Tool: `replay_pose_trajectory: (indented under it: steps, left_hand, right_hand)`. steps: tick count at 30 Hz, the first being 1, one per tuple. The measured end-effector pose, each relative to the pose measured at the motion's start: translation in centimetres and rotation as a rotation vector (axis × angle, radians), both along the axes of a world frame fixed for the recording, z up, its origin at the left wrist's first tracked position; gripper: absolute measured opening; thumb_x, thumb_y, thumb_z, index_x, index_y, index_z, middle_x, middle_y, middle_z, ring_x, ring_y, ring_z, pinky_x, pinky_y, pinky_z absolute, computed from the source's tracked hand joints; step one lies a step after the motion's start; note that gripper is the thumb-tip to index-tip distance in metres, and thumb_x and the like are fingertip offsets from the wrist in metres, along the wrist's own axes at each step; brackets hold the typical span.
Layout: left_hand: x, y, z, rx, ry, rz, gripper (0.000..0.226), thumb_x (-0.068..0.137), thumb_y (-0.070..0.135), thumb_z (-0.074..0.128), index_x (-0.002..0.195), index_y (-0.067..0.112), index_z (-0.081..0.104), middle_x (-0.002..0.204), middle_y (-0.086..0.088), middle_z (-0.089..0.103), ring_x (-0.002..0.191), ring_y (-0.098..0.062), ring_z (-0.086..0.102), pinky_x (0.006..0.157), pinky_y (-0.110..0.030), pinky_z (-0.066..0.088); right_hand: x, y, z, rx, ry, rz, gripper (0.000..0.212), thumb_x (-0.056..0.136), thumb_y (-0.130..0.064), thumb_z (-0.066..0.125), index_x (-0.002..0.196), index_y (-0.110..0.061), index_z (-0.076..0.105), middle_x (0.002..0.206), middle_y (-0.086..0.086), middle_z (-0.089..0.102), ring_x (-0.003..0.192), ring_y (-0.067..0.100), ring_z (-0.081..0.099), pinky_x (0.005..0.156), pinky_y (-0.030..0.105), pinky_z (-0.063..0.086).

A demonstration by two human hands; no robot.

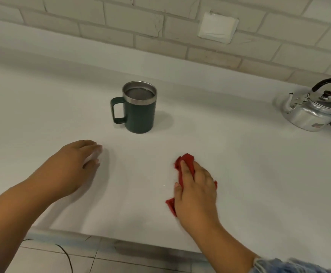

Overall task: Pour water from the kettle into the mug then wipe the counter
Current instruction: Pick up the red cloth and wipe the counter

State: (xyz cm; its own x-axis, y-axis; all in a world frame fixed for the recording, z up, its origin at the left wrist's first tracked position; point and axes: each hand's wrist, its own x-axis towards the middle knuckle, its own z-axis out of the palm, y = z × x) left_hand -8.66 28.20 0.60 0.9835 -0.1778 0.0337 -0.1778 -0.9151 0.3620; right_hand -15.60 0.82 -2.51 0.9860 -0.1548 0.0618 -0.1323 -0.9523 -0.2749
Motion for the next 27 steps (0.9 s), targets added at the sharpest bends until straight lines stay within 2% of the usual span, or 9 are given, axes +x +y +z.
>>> replay_pose_trajectory:
  steps: [3, 5, 8, 10, 12, 15, 18, 25, 27]
  left_hand:
    - [0.0, 2.8, -0.1, 0.060, -0.041, 0.056, 0.043, 0.087, 0.024, 0.058, 0.129, 0.015, 0.056, 0.139, -0.007, 0.050, 0.129, -0.030, 0.044, 0.104, -0.041, 0.037]
    - [0.2, 4.4, -0.1, 0.121, -0.033, 0.100, 0.047, 0.085, 0.026, 0.060, 0.130, 0.012, 0.054, 0.141, -0.011, 0.047, 0.130, -0.034, 0.040, 0.103, -0.050, 0.039]
    - [0.3, 5.8, -0.3, 0.163, 0.064, 0.116, 0.050, 0.089, 0.034, 0.052, 0.135, 0.017, 0.048, 0.148, -0.006, 0.038, 0.132, -0.031, 0.039, 0.103, -0.045, 0.039]
    - [0.1, 6.4, -0.8, 0.213, 0.093, 0.060, 0.051, 0.090, 0.037, 0.047, 0.138, 0.019, 0.043, 0.150, -0.004, 0.036, 0.134, -0.029, 0.037, 0.105, -0.041, 0.038]
    - [0.0, 6.7, -0.9, 0.248, 0.084, 0.029, 0.053, 0.091, 0.037, 0.046, 0.140, 0.020, 0.040, 0.150, -0.004, 0.036, 0.133, -0.029, 0.037, 0.105, -0.040, 0.038]
    - [0.0, 7.0, -0.6, 0.277, 0.064, 0.006, 0.053, 0.090, 0.039, 0.045, 0.141, 0.024, 0.038, 0.149, -0.001, 0.036, 0.130, -0.028, 0.039, 0.102, -0.037, 0.039]
    - [0.1, 7.2, -0.6, 0.287, 0.064, -0.010, 0.054, 0.091, 0.041, 0.043, 0.142, 0.027, 0.035, 0.150, 0.003, 0.035, 0.130, -0.025, 0.039, 0.102, -0.034, 0.039]
    - [0.0, 7.3, -0.6, 0.284, 0.074, -0.009, 0.055, 0.092, 0.042, 0.039, 0.144, 0.029, 0.030, 0.152, 0.005, 0.030, 0.133, -0.022, 0.034, 0.104, -0.033, 0.037]
    - [-0.1, 7.4, -0.6, 0.276, 0.077, -0.009, 0.055, 0.092, 0.042, 0.039, 0.145, 0.030, 0.029, 0.152, 0.006, 0.029, 0.134, -0.022, 0.033, 0.104, -0.033, 0.037]
  right_hand:
    - [2.0, 3.7, 0.4, 0.028, 0.000, 0.037, 0.056, 0.099, -0.035, 0.036, 0.151, -0.027, 0.016, 0.158, -0.002, 0.017, 0.140, 0.024, 0.017, 0.119, 0.041, 0.017]
    - [3.0, 5.0, 0.6, 0.098, -0.027, 0.073, 0.054, 0.097, -0.025, 0.043, 0.148, -0.027, 0.026, 0.155, -0.002, 0.025, 0.136, 0.022, 0.022, 0.117, 0.035, 0.020]
    - [4.2, 4.3, 1.6, 0.390, -0.152, 0.024, 0.046, 0.092, -0.006, 0.047, 0.136, -0.021, 0.051, 0.142, 0.003, 0.044, 0.126, 0.021, 0.038, 0.108, 0.022, 0.025]
    - [5.4, 2.0, 2.5, 0.515, -0.242, -0.084, 0.044, 0.089, -0.003, 0.049, 0.128, -0.018, 0.059, 0.136, 0.006, 0.050, 0.118, 0.018, 0.046, 0.103, 0.018, 0.027]
    - [6.9, -1.1, 3.1, 0.476, -0.231, -0.192, 0.042, 0.090, -0.007, 0.049, 0.129, -0.020, 0.059, 0.138, 0.004, 0.050, 0.116, 0.016, 0.047, 0.101, 0.019, 0.029]
    - [7.9, -3.4, 2.3, 0.146, 0.031, -0.261, 0.050, 0.093, -0.026, 0.046, 0.143, -0.025, 0.042, 0.152, 0.001, 0.034, 0.136, 0.026, 0.032, 0.113, 0.039, 0.029]
    - [7.8, -1.3, 0.7, -0.043, 0.033, -0.142, 0.053, 0.097, -0.029, 0.041, 0.149, -0.025, 0.028, 0.157, 0.004, 0.026, 0.140, 0.028, 0.026, 0.116, 0.045, 0.024]
    - [6.6, 7.9, -0.3, 0.089, -0.033, 0.291, 0.053, 0.098, -0.015, 0.039, 0.146, -0.034, 0.030, 0.157, -0.009, 0.025, 0.139, 0.018, 0.026, 0.119, 0.032, 0.016]
    - [6.4, 9.0, 0.5, 0.284, 0.042, 0.362, 0.049, 0.098, -0.012, 0.040, 0.141, -0.035, 0.041, 0.153, -0.011, 0.032, 0.136, 0.013, 0.031, 0.117, 0.025, 0.017]
